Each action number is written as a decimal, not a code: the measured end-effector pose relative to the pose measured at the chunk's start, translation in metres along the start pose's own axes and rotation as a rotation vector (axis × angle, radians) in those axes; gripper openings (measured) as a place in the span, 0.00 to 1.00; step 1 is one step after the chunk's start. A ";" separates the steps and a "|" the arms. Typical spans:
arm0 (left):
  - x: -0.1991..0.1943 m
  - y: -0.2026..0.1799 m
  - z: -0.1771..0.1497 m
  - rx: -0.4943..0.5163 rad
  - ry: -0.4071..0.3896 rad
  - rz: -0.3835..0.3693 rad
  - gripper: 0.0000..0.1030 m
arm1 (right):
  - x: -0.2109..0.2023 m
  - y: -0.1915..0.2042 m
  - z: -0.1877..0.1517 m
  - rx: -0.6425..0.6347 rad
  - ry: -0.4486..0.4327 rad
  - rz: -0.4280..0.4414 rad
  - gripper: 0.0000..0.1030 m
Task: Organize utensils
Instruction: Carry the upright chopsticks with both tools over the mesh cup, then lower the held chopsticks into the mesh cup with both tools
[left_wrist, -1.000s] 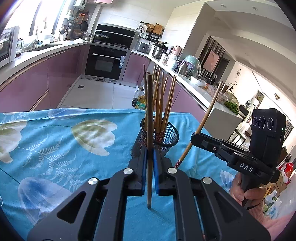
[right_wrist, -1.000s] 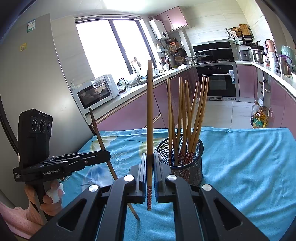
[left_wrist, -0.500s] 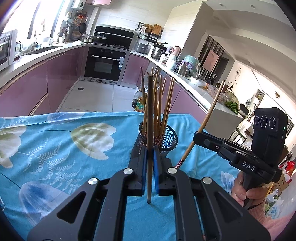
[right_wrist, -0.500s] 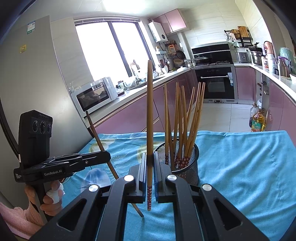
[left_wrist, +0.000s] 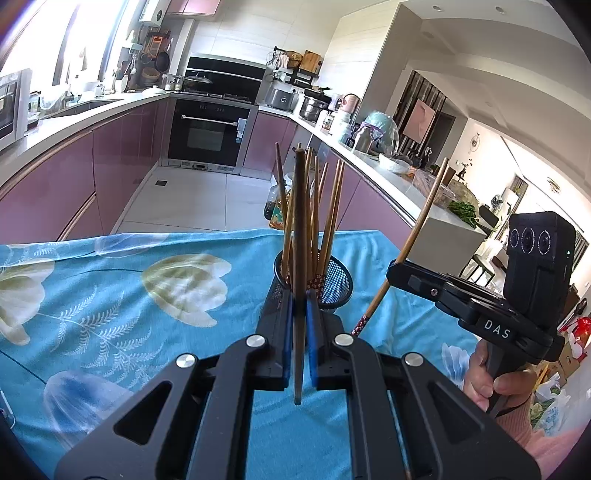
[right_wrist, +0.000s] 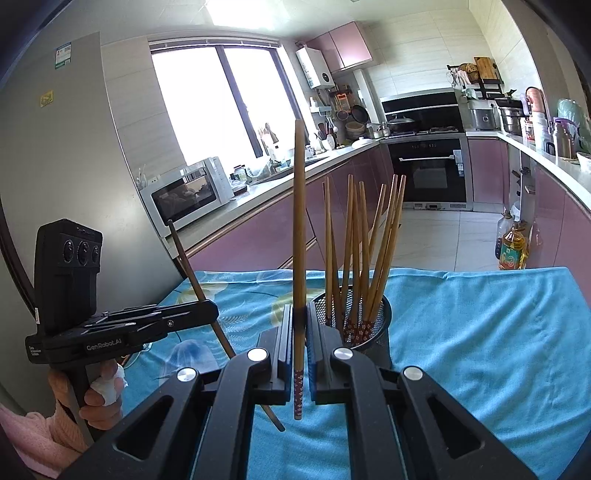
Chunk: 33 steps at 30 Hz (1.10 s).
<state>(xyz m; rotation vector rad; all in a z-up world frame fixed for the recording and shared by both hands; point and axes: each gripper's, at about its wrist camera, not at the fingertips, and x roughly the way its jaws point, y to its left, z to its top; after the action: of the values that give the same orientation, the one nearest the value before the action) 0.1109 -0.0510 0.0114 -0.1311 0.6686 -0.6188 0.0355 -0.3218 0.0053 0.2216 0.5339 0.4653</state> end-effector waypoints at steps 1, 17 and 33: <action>-0.001 0.000 0.001 0.002 -0.002 0.000 0.07 | 0.000 0.000 0.001 -0.001 -0.002 0.000 0.06; -0.010 -0.007 0.011 0.028 -0.038 -0.013 0.07 | -0.005 0.003 0.008 -0.016 -0.029 -0.004 0.06; -0.013 -0.019 0.023 0.056 -0.064 -0.017 0.07 | -0.007 0.003 0.015 -0.027 -0.047 -0.003 0.06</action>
<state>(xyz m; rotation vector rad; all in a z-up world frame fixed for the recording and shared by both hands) 0.1078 -0.0614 0.0425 -0.1046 0.5880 -0.6468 0.0370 -0.3237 0.0219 0.2055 0.4812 0.4634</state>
